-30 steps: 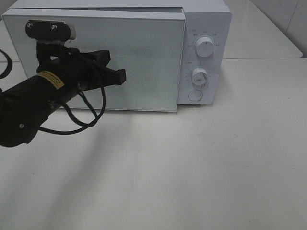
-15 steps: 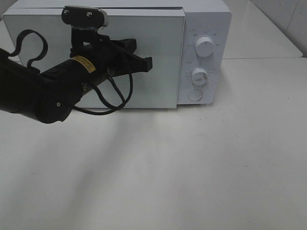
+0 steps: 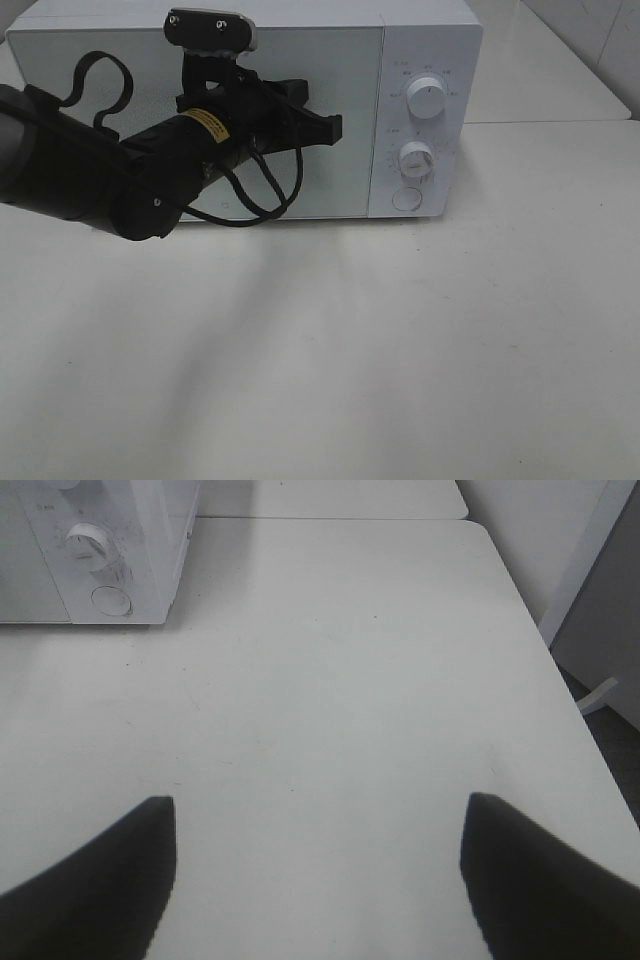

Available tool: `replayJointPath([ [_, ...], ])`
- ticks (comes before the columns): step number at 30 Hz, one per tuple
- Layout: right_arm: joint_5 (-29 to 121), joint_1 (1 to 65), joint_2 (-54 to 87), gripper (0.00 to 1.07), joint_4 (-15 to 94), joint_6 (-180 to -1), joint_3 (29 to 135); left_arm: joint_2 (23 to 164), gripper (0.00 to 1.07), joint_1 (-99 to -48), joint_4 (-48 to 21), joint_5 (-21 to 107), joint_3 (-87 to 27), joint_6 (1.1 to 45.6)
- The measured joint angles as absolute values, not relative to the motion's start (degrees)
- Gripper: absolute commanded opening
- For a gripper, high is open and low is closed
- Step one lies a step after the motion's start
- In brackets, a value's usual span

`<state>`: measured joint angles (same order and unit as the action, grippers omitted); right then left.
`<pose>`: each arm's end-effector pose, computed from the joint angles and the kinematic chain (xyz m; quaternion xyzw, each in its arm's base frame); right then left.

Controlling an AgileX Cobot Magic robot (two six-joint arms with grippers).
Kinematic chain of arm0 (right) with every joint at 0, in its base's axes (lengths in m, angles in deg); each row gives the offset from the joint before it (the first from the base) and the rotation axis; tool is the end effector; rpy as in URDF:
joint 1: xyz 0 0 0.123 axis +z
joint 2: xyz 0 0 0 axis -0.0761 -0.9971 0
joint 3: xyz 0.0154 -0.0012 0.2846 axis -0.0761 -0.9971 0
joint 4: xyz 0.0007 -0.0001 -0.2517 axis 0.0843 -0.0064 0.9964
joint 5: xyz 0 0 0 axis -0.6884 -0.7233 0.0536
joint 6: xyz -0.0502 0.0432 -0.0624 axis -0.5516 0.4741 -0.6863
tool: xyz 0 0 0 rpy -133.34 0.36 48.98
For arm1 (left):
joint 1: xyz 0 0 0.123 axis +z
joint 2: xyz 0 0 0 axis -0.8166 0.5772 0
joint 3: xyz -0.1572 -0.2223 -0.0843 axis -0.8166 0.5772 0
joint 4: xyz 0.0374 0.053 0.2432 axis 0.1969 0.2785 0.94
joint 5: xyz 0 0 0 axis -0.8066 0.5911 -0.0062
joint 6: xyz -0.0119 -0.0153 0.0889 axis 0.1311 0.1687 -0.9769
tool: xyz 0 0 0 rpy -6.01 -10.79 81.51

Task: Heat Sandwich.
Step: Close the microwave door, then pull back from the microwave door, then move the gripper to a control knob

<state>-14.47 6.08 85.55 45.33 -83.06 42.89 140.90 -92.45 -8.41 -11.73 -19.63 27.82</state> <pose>-0.0025 -0.0081 0.2812 0.0113 0.8361 -0.0289 0.5477 0.3402 -0.2497 0.1664 0.1593 0.7351 -0.2131 0.6236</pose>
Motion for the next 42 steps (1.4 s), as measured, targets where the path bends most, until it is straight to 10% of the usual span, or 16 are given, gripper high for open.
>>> replayJointPath([
  [35, -14.5, 6.1, 85.6, 0.76, 45.3, -83.1, 42.9, 132.6, 0.02, -96.6, -11.9, -8.5, -8.6, 28.2],
  [38, -14.5, 6.1, 85.6, 0.76, 45.3, -83.1, 42.9, 130.8, 0.17, -96.6, -11.9, -1.8, -8.5, 28.3],
  [42, -14.5, 6.1, 85.6, 0.76, 45.3, -83.1, 42.9, 127.8, 1.02, -96.6, -11.9, 12.3, -8.5, 28.3],
])
